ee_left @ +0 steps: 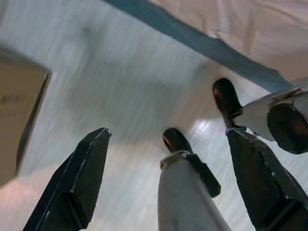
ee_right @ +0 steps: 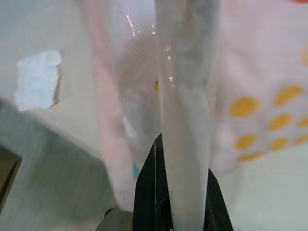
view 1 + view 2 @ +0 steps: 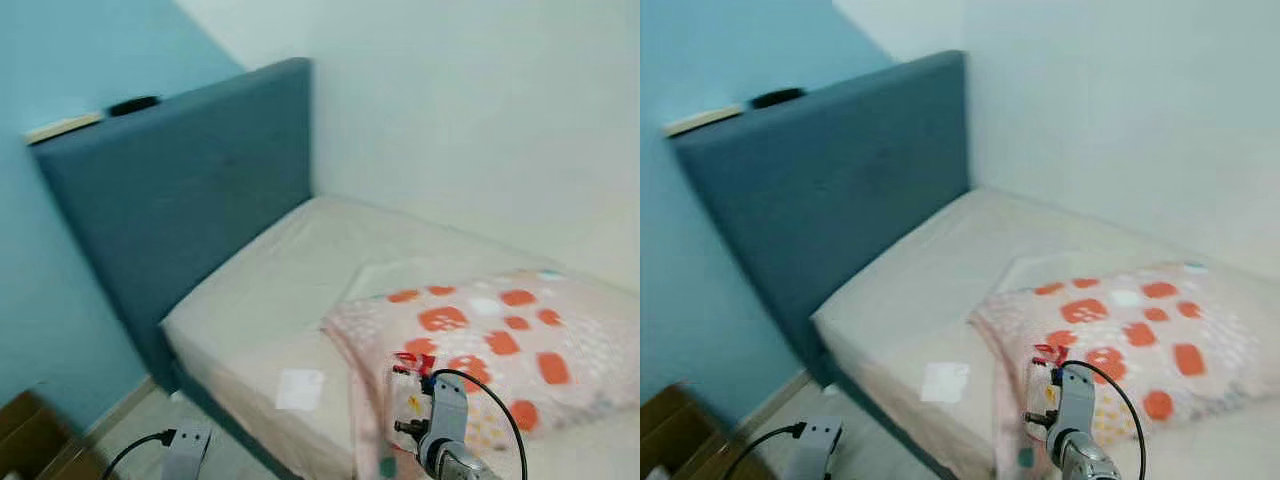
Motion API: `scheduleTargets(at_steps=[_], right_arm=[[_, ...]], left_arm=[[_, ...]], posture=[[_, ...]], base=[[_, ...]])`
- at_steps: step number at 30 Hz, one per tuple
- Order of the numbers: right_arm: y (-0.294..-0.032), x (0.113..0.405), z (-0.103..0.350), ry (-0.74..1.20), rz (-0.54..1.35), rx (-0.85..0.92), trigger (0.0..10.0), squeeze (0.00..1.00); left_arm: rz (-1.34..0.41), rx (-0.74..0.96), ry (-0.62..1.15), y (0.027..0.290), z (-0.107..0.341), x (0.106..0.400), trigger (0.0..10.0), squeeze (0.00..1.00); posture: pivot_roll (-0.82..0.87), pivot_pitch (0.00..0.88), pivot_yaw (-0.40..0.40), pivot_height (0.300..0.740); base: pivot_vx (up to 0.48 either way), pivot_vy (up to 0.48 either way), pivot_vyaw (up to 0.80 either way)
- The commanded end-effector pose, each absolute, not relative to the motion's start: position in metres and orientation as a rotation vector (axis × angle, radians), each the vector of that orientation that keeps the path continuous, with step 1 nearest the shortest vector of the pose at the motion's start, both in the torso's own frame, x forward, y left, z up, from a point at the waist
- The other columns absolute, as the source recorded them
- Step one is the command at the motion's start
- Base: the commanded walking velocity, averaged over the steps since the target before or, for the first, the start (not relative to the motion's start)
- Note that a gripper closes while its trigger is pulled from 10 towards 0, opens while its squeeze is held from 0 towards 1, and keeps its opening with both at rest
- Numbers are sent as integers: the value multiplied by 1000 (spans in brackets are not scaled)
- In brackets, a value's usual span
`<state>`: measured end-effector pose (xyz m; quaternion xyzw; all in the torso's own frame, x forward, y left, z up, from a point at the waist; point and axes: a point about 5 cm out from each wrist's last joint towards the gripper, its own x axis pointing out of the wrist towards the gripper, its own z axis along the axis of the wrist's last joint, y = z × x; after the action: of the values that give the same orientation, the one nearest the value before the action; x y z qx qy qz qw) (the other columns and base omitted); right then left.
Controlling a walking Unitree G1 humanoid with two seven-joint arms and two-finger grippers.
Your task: Clean up the room
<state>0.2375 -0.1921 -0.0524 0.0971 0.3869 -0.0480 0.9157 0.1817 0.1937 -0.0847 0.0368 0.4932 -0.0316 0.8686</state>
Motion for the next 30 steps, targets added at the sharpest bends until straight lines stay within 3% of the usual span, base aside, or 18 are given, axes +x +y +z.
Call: scheduleTargets(at_steps=[1, 14, 30], right_arm=[[-190, 244, -48, 774, -106, 214, 10000, 0], [-186, 248, -46, 755, -87, 249, 10000, 0], [-178, 281, -14, 504, 40, 469, 10000, 0]], left_arm=[[-50, 86, 1034, 204, -84, 181, 10000, 0], [-58, 95, 1041, 196, -86, 178, 10000, 0], [-69, 109, 1029, 184, -85, 185, 10000, 0]], posture=[[-9, 0, 15, 725], [-10, 0, 13, 725], [-18, 0, 12, 725]], base=[[0, 0, -750], [0, 0, -746], [0, 0, -748]])
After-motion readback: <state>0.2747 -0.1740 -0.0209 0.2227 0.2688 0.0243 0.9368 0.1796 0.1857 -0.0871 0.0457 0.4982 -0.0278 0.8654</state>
